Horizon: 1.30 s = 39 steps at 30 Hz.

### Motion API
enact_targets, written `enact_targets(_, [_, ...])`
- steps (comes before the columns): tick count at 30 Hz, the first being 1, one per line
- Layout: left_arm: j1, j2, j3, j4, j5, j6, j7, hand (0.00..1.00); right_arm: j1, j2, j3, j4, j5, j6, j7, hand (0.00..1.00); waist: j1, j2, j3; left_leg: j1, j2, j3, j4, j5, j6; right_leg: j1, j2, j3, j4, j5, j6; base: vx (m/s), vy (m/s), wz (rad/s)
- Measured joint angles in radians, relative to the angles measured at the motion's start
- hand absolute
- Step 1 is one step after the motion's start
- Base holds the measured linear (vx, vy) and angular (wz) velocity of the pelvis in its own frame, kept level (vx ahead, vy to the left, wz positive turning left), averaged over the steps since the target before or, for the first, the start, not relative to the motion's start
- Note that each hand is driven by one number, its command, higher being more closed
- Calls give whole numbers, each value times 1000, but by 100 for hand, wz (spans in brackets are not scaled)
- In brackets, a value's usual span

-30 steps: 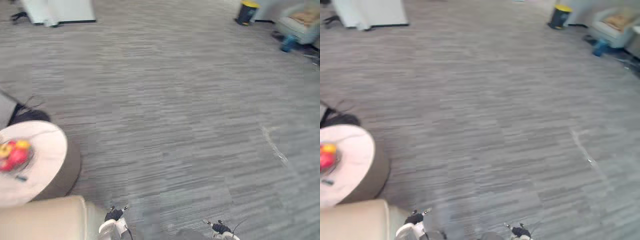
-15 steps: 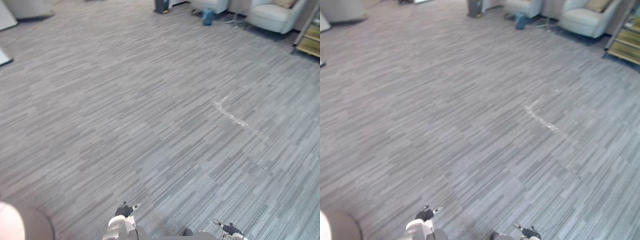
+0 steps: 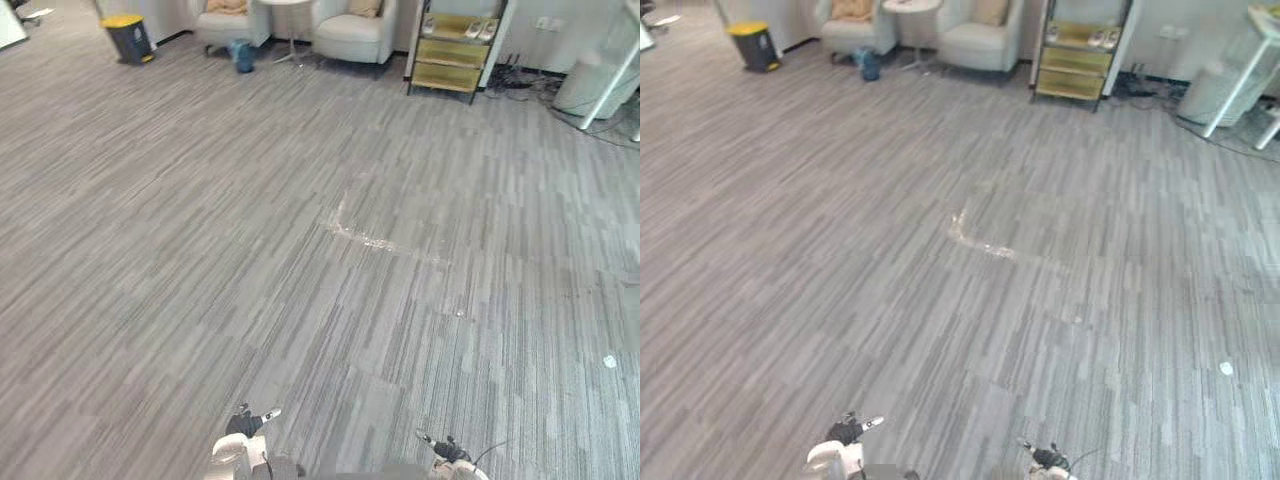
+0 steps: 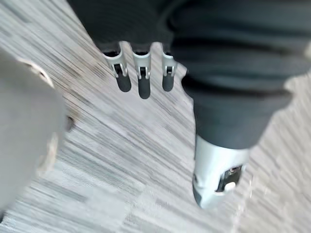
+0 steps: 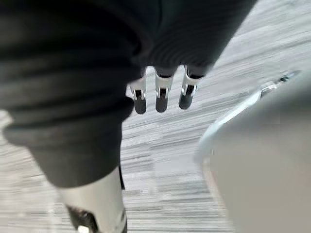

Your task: Pick up cushions and gather them together orderly.

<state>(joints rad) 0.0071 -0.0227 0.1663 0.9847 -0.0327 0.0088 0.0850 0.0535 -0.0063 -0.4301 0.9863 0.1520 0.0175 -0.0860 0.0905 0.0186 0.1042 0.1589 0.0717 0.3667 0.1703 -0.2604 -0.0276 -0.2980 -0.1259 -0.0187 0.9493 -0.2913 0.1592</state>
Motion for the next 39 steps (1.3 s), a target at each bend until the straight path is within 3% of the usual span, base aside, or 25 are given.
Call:
enact_targets(3, [-14, 8, -30, 23, 1, -1, 1, 0, -32, -3, -20, 7, 1, -5, 4, 0, -37, 7, 5, 72, 26, 5, -75, 0, 0, -109, 2, -115, -269, 20, -95, 451, -122, -1])
enact_targets(4, [-17, 11, -40, 33, 2, -2, 0, 0, -34, -5, -31, 14, 1, -4, 4, 0, -40, 7, 8, 86, 24, 0, -95, 0, 0, -124, 4, -111, -353, 64, -102, 457, -201, 24])
enact_targets(5, [-22, 21, -46, 48, 3, -3, -3, 0, -28, -2, -59, 21, 4, -5, 3, 0, -47, -17, 21, 115, -4, -31, -103, 1, -1, -124, 2, -82, -486, 184, -125, 400, -193, 20])
enact_targets(6, [-21, 19, -41, 55, 4, -2, -2, 0, -28, -8, -69, 31, 7, -5, 5, 0, -50, -17, 32, 136, 0, -54, -93, 1, -1, -116, 11, -69, -460, 213, -153, 520, -282, -3])
enact_targets(8, [-18, -10, -14, 57, 12, -2, -2, 0, -39, -40, -85, 34, 2, 0, 1, 0, -51, 47, 35, 95, 64, -132, 103, 50, -56, -73, 47, -86, -429, 134, -180, 536, -313, -26])
enact_targets(9, [-15, -14, -7, 54, 12, -2, -2, 0, -39, -41, -86, 29, 2, 0, 1, 0, -51, 49, 37, 69, 75, -143, 166, 63, -63, -63, 54, -86, -432, 122, -184, 534, -325, -19])
enact_targets(11, [-18, -33, 21, 26, 11, -2, -5, 0, -41, -33, -57, 19, 3, 3, -1, 0, -45, 71, 61, -154, 158, -202, 665, 194, -99, 79, 100, -84, -513, 80, -216, 532, -296, -17])
enact_targets(13, [-18, -26, 16, -11, 11, -6, -4, 0, -32, -32, -14, 19, 4, 9, -2, 0, -27, 47, 78, -270, 153, -179, 815, 129, -69, 234, 106, -75, -615, 68, -235, 554, -201, -24])
enact_targets(15, [-15, -22, -1, -41, 9, -15, -4, 0, -38, -31, 15, 11, 6, 9, -4, 0, -18, 29, 78, -369, 132, -115, 740, 90, -41, 338, 104, -70, -702, 58, -234, 480, -128, -19])
enact_targets(17, [-15, -30, 1, -62, 10, -21, -3, 0, -60, -37, 2, 10, 7, 9, -7, 0, -3, 26, 77, -425, 94, -58, 516, 73, -28, 412, 101, -46, -758, 48, -220, 523, -49, -36])
enact_targets(18, [-15, -33, 0, -71, 11, -24, -3, 0, -71, -37, -3, 9, 7, 4, -9, 0, 8, 24, 75, -441, 49, -53, 302, 93, -35, 455, 94, -27, -805, 37, -206, 436, -11, -42])
enact_targets(20, [-15, -33, -1, -73, 12, -24, -3, 0, -74, -36, 1, 9, 6, 1, -12, 0, 24, 27, 68, -470, 18, -59, 108, 141, -61, 495, 97, -1, -844, 5, -188, 561, 86, -49])
enact_targets(21, [-14, -32, -2, -73, 12, -24, -3, 0, -72, -38, 1, 11, 6, 2, -12, 0, 26, 27, 64, -480, 10, -66, 61, 158, -51, 519, 99, 11, -853, -16, -178, 749, 189, -55])
enact_targets(22, [-14, -23, -6, -76, 12, -23, -3, 0, -64, -28, 2, 15, 6, 5, -13, 0, 30, 10, 48, -482, -19, -104, 63, 244, 2, 548, 82, 35, -852, -37, -155, 871, 212, -64])
enact_targets(23, [-11, -13, 1, -75, 13, -20, -3, 0, -39, -10, 1, 15, 4, 5, -10, 0, 37, -42, 9, -458, -68, -99, 63, 282, 79, 509, 31, 76, -727, -65, -94, 789, 182, -57])
enact_targets(25, [-13, 5, -5, -66, 13, -17, -5, 0, -31, 8, -11, 16, 1, 5, -6, 0, 35, -79, 5, -393, -102, -74, 62, 235, 84, 435, 2, 113, -476, -40, -1, 755, 191, -27])
enact_targets(26, [-12, 11, -14, -63, 12, -15, -8, 0, -7, 15, -9, 17, 0, 8, -4, 0, 32, -92, 11, -317, -113, -76, 59, 187, 80, 330, -1, 135, -187, 80, 122, 708, 187, 0])
enact_targets(27, [-13, 15, -23, -53, 11, -6, -7, 0, 9, 18, 4, 17, -4, 10, 0, 0, 22, -90, 16, -237, -122, -91, 56, 148, 76, 250, -4, 120, 33, 133, 111, 692, 168, 6])
enact_targets(29, [-15, 5, -49, -31, 11, 1, -7, 0, 22, 16, 14, 9, -6, 9, 2, 0, 2, -60, 32, -93, -119, -113, 6, 134, 73, 179, -25, 28, 130, 111, 74, 604, 118, 18])
enact_targets(31, [-21, 1, -77, -13, 10, 1, -8, 0, 26, 6, 8, 8, -16, 6, 8, 0, -4, -35, 36, 7, -109, -128, -50, 134, 73, 106, -44, -70, 46, 56, -10, 541, 49, 21])
enact_targets(33, [-28, 10, -91, 11, 10, -1, -9, 0, 14, 2, -31, 12, -25, 1, 9, 0, -28, -29, 37, 77, -89, -150, -86, 133, 73, 41, -37, -172, -298, 43, -85, 522, -62, 46])
enact_targets(36, [-22, 16, -104, 19, 11, -1, -9, 0, 6, -1, -60, 12, -24, 0, 7, 0, -45, -27, 39, 138, -77, -189, -101, 94, 85, -13, -12, -153, -619, 193, -108, 497, -188, 62])
enact_targets(37, [-14, 16, -105, 21, 14, -1, -10, 0, 10, -4, -67, 20, -26, 3, 5, 0, -47, -32, 42, 168, -77, -196, -104, 51, 67, -15, -6, -132, -729, 272, -96, 706, -314, 62])
enact_targets(38, [-9, 14, -93, 23, 29, -2, -12, 0, 18, -13, -76, 21, -24, 5, 6, 0, -54, -25, 52, 236, -66, -240, -106, 1, 37, -16, 10, -105, -677, 396, -134, 697, -315, 49])
enact_targets(39, [-7, 7, -82, 29, 32, -3, -13, 0, 13, -17, -77, 24, -25, 5, 6, 0, -53, -8, 53, 245, -54, -244, -93, -1, 36, -23, 23, -106, -635, 368, -149, 650, -334, 15])
